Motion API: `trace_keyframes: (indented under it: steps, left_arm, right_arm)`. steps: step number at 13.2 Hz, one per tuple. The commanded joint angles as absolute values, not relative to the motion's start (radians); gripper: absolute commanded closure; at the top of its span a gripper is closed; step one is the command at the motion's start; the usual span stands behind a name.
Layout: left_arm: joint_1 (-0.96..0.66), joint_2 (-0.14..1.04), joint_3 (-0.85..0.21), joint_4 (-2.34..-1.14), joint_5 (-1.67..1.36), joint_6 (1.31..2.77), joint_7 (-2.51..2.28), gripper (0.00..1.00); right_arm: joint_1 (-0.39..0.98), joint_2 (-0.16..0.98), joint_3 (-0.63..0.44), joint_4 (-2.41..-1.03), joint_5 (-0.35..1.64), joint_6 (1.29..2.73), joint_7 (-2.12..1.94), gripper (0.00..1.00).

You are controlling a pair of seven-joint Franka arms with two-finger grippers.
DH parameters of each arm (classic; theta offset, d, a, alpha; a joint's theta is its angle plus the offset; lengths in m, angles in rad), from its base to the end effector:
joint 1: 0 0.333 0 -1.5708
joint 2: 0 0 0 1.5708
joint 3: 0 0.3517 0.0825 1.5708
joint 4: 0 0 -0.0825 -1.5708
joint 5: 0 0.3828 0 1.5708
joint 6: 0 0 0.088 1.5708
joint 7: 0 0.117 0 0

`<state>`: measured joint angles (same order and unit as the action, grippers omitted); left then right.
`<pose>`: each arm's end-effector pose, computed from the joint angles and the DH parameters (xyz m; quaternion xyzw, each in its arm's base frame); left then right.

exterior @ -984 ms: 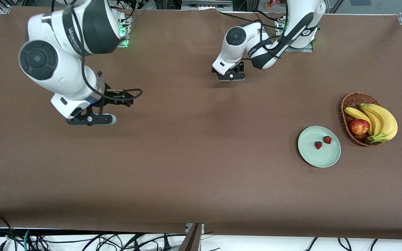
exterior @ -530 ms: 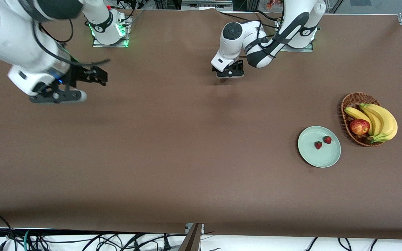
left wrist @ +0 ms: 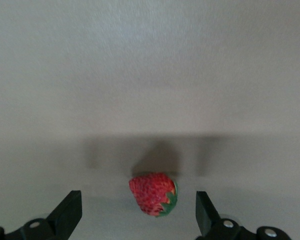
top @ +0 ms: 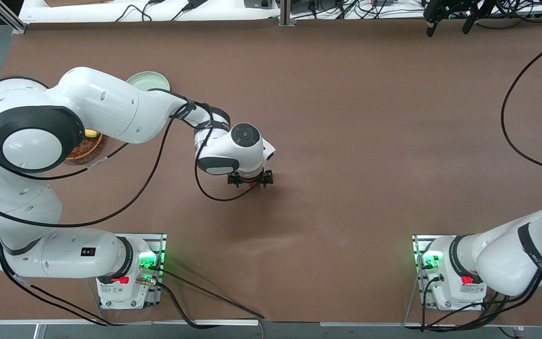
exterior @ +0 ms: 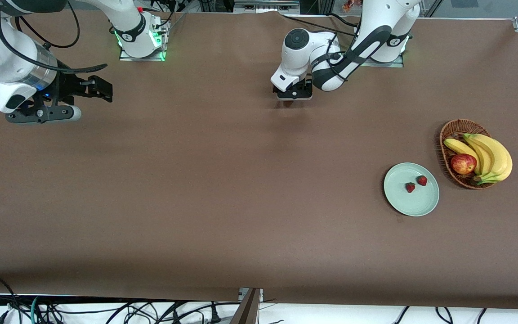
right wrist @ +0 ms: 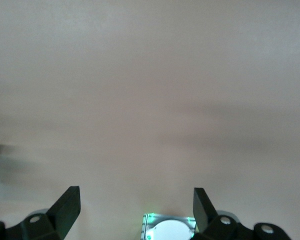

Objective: Collect all strawberries into plate
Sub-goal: 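Grasp the last strawberry with the left gripper while the right gripper withdraws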

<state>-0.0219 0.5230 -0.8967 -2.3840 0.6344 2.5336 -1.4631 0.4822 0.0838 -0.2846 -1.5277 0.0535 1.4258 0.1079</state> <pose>0.2778 -0.4060 0.1989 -0.9984 -0.0180 0.0506 0.0180 0.5478 0.1240 0.6140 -0.9947 -0.0455 0.0922 0.0009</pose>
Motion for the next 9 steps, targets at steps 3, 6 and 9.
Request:
trace_keyframes:
  steps: [3, 6, 9]
  left_arm:
    - [-0.055, 0.552, -0.881, -2.356, 0.676, 2.54, -1.512, 0.0]
    - [-0.061, 0.564, -0.881, -2.356, 0.733, 2.539, -1.541, 0.08]
    - [-0.061, 0.581, -0.879, -2.356, 0.819, 2.539, -1.588, 0.37]
  right_arm:
    - [0.209, -0.014, -0.017, -1.651, 0.003, 1.511, 0.072, 0.01]
    - [0.202, 0.002, -0.012, -1.611, -0.046, 1.529, 0.074, 0.01]
    - [0.202, 0.002, -0.009, -1.591, -0.048, 1.531, 0.087, 0.01]
